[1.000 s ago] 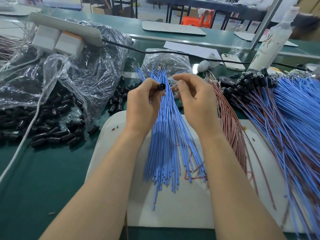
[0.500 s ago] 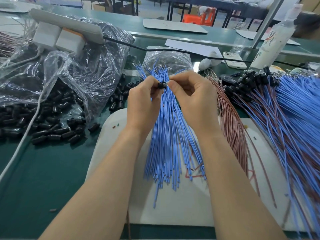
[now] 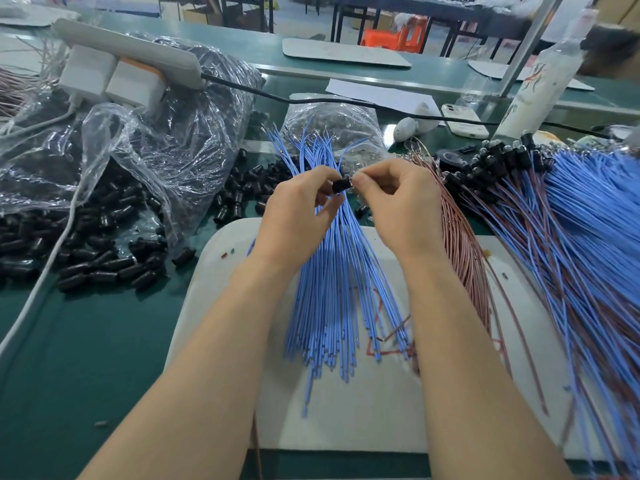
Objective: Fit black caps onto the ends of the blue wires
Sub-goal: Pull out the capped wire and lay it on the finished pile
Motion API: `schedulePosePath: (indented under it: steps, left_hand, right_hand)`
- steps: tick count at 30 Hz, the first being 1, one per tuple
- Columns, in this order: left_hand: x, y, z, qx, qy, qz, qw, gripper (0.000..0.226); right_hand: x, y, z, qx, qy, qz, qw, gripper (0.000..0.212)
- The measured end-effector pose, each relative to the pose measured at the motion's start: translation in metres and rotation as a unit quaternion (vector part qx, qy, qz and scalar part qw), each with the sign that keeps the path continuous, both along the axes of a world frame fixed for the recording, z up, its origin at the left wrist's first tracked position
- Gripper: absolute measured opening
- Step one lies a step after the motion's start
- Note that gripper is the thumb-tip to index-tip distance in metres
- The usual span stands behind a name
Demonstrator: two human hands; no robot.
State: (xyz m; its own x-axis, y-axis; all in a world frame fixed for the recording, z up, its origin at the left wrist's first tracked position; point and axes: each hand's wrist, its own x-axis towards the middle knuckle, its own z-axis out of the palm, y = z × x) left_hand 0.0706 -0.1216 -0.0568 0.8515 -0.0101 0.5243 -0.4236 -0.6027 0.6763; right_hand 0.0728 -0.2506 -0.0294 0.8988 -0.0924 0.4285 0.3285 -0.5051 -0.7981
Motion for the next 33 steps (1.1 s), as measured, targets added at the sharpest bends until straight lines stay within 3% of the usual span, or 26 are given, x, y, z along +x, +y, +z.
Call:
schedulePosePath:
  steps: [8,18,24,28,33]
  left_hand:
    - [0.000,0.000,0.000,0.040,-0.014,-0.003,0.999,0.013]
    - [-0.002,-0.003,0.001,0.045,-0.008,-0.012,0.999,0.012]
    - [-0.002,-0.003,0.000,0.065,0.011,-0.002,0.998,0.014]
    - [-0.001,-0.003,0.000,0.047,0.025,0.007,0.999,0.019]
    - [0.001,0.000,-0.001,-0.038,0.021,0.048,0.998,0.016]
  right_hand:
    - [0.005,-0.010,-0.003,0.021,0.064,0.005,0.998,0.021]
    - [0.006,-0.012,-0.005,0.071,0.110,0.021,0.991,0.014]
    - [0.006,-0.008,-0.007,0.050,0.105,0.016,0.993,0.015]
    - [0.004,-0.005,-0.004,0.046,0.090,0.021,0.995,0.013]
    - [0.000,0.002,-0.002,0.046,0.033,0.016,0.998,0.015]
